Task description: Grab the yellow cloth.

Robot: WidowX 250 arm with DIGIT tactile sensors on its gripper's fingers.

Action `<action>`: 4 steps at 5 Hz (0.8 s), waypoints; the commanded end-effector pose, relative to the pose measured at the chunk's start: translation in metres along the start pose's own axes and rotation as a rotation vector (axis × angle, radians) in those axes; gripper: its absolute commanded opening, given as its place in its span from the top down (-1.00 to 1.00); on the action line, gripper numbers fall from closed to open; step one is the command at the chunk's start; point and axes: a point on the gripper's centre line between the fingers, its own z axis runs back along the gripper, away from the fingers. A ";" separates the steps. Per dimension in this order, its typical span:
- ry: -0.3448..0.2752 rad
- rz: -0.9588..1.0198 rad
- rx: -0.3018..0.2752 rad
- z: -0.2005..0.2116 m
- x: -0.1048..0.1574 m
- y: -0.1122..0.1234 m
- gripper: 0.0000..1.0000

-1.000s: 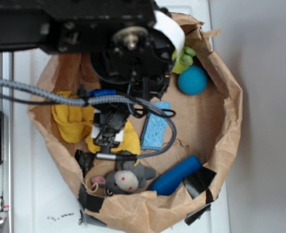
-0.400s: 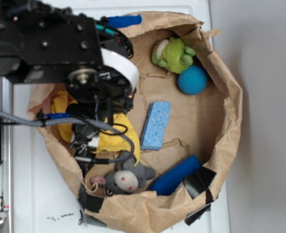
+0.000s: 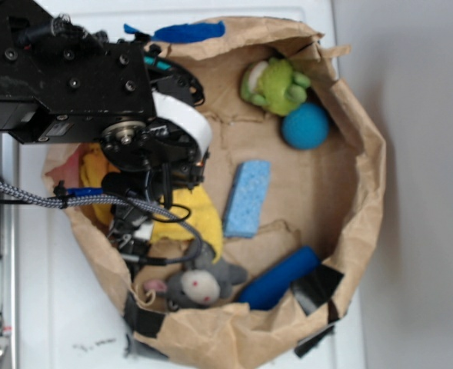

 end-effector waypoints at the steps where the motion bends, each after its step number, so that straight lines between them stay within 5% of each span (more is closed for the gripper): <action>1: -0.039 -0.064 -0.008 -0.012 0.004 -0.011 -1.00; 2: -0.006 -0.076 -0.007 -0.027 0.001 -0.016 -1.00; 3: -0.001 -0.081 -0.021 -0.030 0.001 -0.019 1.00; 4: -0.011 -0.071 -0.041 -0.023 0.002 -0.018 1.00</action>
